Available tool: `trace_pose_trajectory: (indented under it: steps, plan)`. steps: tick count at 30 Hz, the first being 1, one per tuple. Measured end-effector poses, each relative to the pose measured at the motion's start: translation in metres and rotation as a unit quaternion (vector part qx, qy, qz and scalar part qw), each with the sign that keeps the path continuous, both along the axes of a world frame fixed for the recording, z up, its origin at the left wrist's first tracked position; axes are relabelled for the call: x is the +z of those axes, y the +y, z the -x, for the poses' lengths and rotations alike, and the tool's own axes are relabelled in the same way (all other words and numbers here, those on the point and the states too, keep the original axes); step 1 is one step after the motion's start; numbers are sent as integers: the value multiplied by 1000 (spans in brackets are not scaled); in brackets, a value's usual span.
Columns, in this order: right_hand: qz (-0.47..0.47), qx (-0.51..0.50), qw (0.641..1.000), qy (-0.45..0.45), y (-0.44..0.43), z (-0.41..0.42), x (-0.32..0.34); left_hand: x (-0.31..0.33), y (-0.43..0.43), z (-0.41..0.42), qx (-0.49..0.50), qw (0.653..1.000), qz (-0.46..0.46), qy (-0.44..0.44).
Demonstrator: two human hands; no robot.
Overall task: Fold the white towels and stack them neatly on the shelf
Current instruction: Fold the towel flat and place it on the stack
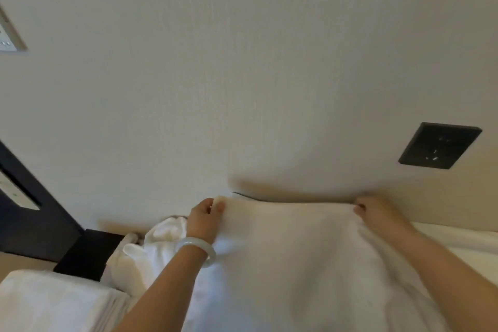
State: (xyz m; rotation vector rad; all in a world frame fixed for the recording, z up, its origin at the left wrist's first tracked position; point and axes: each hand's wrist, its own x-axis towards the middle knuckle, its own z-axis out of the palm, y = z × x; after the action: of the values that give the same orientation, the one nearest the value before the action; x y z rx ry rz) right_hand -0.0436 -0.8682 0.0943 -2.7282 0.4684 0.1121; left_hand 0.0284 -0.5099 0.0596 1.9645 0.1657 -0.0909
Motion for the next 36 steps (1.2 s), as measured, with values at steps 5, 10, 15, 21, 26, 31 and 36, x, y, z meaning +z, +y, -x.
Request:
trace_pose_trajectory:
  steps: [5,10,15,21,26,31,36]
  plan:
    - [60,-52,992,-96,17,13,-71,-29,-6,-8,-35,995,-94,-7]
    - [34,-53,992,-106,23,40,-68,-25,-9,22,-13,996,-81,-33]
    - [29,-57,996,-65,48,108,-55,-27,14,79,-26,997,-74,-9]
    - [-16,-72,997,31,66,161,-39,-15,32,125,-54,993,-107,-17]
    - [-87,-95,990,-53,58,149,3,18,25,95,-33,996,-73,-45]
    - [58,-43,994,76,51,141,-18,4,17,81,-152,968,-197,10]
    - [54,32,994,93,42,133,-17,-10,23,69,-180,943,-281,7]
